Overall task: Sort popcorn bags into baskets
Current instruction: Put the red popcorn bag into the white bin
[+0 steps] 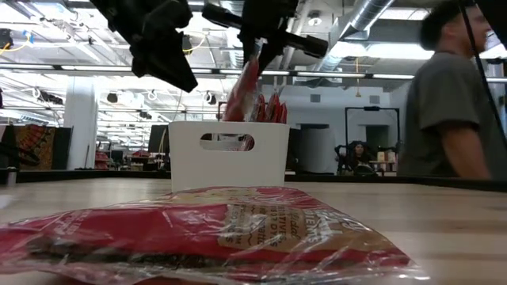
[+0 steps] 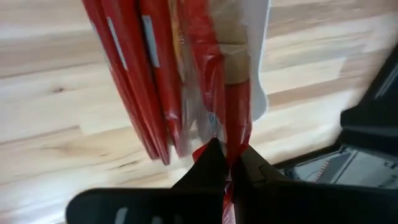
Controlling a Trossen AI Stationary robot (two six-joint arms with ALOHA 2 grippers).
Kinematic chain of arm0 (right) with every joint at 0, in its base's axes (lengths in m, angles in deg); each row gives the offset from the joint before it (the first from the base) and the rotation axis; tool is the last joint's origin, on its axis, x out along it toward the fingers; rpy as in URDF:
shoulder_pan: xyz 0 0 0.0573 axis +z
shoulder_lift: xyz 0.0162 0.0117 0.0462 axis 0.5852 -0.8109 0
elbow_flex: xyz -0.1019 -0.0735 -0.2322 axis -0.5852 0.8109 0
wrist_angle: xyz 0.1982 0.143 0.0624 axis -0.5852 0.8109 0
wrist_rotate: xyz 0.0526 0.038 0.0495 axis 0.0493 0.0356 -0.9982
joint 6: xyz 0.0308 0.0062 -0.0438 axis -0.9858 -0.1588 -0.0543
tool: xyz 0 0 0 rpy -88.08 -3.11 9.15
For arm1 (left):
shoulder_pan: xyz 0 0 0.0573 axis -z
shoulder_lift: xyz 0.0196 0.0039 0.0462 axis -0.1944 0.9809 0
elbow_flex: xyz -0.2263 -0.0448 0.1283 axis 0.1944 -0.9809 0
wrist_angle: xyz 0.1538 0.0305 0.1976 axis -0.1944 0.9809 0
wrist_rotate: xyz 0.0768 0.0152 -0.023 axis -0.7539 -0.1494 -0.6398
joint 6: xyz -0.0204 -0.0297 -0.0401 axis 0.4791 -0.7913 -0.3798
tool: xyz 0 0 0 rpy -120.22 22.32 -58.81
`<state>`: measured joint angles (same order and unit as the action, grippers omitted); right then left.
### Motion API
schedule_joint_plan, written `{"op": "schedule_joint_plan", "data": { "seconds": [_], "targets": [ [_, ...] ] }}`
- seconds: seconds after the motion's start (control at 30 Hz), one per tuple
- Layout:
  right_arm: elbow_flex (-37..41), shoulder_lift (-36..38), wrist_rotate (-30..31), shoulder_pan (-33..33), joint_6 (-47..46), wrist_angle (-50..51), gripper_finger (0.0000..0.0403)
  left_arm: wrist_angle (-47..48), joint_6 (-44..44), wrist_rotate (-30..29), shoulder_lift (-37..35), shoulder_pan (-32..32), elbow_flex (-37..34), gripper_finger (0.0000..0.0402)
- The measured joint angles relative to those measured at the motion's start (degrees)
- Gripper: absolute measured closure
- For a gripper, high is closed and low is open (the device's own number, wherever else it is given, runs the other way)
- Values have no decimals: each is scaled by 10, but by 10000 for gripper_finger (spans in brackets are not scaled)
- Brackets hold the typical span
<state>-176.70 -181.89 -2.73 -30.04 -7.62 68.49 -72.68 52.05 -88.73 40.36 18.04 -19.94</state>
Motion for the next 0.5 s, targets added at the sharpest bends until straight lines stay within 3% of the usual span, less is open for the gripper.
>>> {"op": "schedule_joint_plan", "data": {
  "seconds": [0.5],
  "targets": [
    [0,0,-44,-1,-6,49,391,-38,7,8,38,0,-3,301]
  ]
}}
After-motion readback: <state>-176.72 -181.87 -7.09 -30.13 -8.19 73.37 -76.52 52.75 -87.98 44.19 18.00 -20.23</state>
